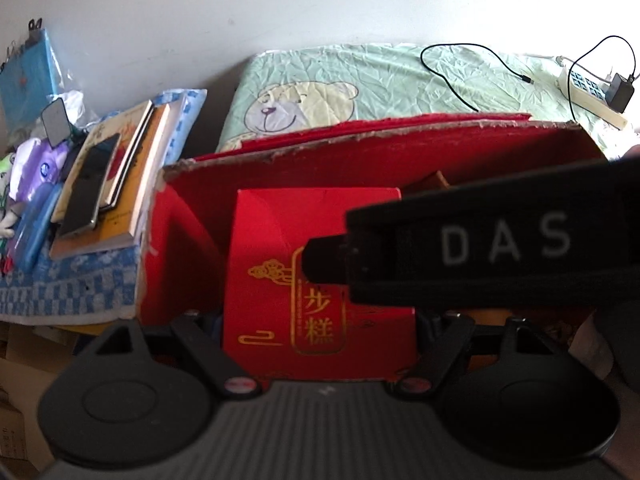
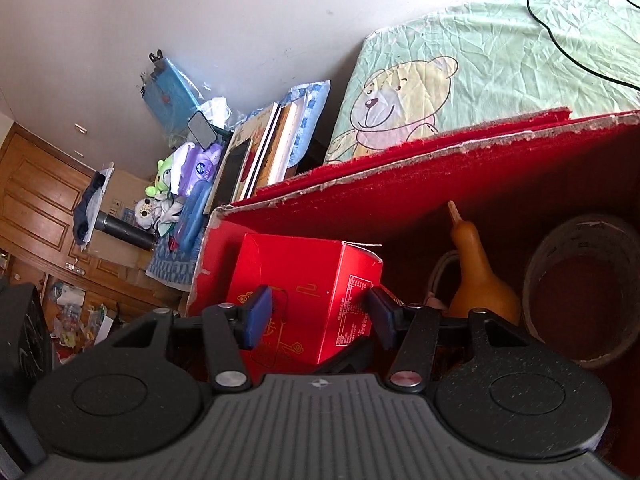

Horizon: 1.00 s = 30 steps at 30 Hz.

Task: Organize objects
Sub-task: 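Lower the red packet with the right gripper into the box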

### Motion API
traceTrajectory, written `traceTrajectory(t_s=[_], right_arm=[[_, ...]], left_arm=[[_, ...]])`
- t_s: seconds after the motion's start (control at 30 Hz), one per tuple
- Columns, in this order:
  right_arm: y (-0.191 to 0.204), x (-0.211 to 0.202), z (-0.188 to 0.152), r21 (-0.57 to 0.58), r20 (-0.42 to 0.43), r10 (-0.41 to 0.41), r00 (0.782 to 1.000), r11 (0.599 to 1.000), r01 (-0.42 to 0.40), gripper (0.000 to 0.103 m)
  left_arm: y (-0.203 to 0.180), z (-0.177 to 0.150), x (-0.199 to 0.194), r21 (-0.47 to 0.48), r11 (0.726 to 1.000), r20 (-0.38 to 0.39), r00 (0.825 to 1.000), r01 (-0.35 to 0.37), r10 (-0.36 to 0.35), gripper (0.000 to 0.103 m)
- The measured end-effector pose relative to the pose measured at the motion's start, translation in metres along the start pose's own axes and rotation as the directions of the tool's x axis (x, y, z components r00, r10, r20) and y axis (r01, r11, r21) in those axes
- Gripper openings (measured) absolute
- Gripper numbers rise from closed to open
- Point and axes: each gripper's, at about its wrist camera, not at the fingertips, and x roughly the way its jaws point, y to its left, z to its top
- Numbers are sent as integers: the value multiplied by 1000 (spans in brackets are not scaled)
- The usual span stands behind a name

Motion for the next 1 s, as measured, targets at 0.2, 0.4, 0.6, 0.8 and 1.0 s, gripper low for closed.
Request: traceTrajectory(t_s=[0.2,0.4,0.6,0.8,1.0], right_arm=[[7,6,-2,-39,-22,-48,999,998,47,55],[2,11,0,-20,-40,-57,998,998,56,53],[-2,13,1,2,-55,-71,996,997,72,47],[-1,11,-1,-5,-37,-94,995,996,93,44],[-7,5,-2,45,17,-115,993,992,114,44]], left_arm=[[-2,-1,-1,1,1000,-16,1000,-17,17,80],[-5,0,1,16,999,-36,999,-31,32,79],[-4,-1,1,9,1000,-37,999,-30,30,80],[-4,-1,1,8,999,-38,999,-33,33,81],[-3,-1,1,5,999,-36,999,-32,32,83]])
